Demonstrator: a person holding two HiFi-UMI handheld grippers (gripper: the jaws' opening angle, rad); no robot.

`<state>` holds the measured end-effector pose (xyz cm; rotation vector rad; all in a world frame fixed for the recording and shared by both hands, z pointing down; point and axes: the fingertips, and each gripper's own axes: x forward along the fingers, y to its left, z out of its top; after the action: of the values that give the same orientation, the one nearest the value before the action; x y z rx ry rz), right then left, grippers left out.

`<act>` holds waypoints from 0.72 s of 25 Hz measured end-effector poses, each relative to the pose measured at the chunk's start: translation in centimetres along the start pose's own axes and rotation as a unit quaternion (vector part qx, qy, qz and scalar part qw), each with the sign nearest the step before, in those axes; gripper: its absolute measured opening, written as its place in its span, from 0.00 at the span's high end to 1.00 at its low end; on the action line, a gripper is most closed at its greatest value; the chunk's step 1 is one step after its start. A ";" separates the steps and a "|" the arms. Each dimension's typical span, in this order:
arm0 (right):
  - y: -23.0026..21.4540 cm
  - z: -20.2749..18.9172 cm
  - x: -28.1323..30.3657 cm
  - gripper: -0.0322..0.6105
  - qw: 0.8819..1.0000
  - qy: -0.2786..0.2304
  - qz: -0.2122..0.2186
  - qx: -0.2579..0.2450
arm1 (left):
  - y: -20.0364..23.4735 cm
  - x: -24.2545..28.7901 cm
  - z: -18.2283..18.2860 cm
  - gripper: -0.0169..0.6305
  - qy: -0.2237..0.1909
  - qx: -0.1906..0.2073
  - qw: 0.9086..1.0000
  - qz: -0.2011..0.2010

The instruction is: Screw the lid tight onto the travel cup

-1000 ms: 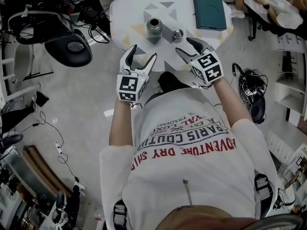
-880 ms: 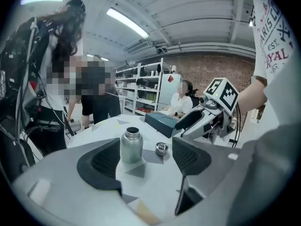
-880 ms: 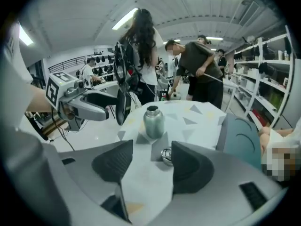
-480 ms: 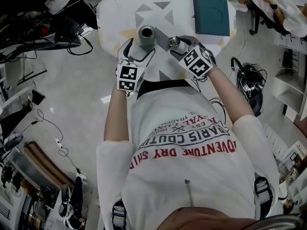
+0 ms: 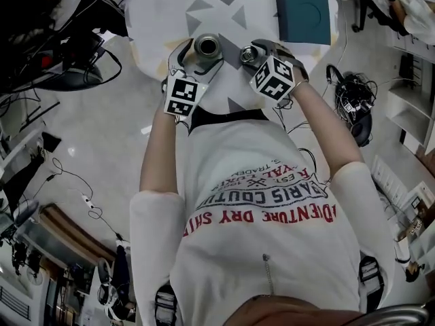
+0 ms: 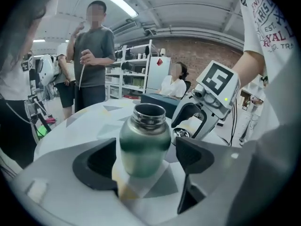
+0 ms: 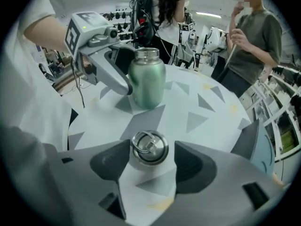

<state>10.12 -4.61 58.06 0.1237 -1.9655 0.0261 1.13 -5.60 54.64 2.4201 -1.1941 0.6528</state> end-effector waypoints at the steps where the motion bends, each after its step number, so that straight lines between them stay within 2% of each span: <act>1: -0.1 0.0 0.1 0.53 1.000 0.004 -0.001 0.002 | -0.1 0.3 0.0 0.38 0.001 0.007 1.000 -0.009; 5: -0.4 -0.3 0.6 0.53 1.000 0.024 0.001 -0.001 | 0.2 1.6 -0.2 0.38 0.006 0.027 0.999 -0.028; 11: -0.1 -0.2 0.7 0.54 0.999 0.034 0.002 0.001 | 0.2 1.8 0.7 0.39 -0.013 0.050 0.997 -0.054; 18: -0.1 0.7 -1.0 0.54 0.999 0.030 0.002 0.038 | -0.1 1.6 0.5 0.39 -0.031 0.067 0.994 -0.076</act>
<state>9.85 -4.68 56.91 0.1670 -1.9052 0.1056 2.18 -6.82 55.12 2.6303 -1.0056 0.6342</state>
